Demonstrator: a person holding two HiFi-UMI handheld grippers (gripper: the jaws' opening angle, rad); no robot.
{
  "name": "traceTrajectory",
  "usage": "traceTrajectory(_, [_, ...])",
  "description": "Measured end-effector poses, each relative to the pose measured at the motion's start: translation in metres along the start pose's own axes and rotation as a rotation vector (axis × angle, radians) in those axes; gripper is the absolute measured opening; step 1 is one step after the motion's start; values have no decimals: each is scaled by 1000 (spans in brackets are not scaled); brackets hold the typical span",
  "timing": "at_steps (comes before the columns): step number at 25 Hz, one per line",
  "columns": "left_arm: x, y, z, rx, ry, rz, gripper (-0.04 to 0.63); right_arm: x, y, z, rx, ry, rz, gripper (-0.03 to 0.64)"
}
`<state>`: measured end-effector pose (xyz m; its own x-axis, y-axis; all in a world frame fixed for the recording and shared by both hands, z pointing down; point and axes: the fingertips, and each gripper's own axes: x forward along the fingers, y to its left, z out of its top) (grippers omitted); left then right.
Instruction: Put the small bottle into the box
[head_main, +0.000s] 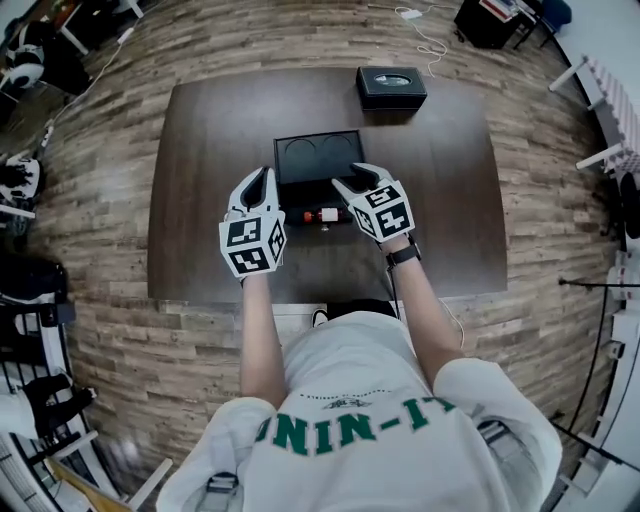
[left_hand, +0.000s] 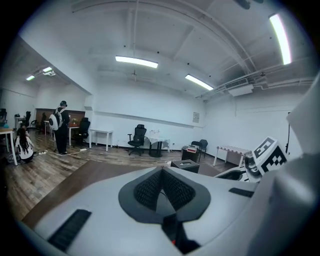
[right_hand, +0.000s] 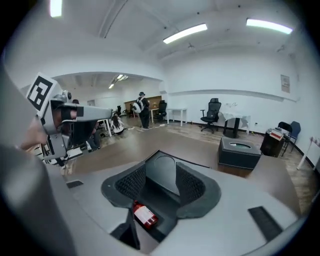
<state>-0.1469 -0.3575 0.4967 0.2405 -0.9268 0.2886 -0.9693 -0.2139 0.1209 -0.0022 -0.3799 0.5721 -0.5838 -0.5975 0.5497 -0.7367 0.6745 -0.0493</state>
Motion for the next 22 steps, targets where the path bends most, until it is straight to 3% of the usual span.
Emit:
traceTrajectory(11, [-37,-25,40,33,-79,-11,6,-84,15,76,38,-271,-125,123])
traceTrajectory(15, [-48,-33,51,48,-109,-9,7,-110,22,95,27,-365,-145,54])
traceTrajectory(22, [-60,-39,59,56,-152,-11,6,-132,24,105,37,-431,-199,15])
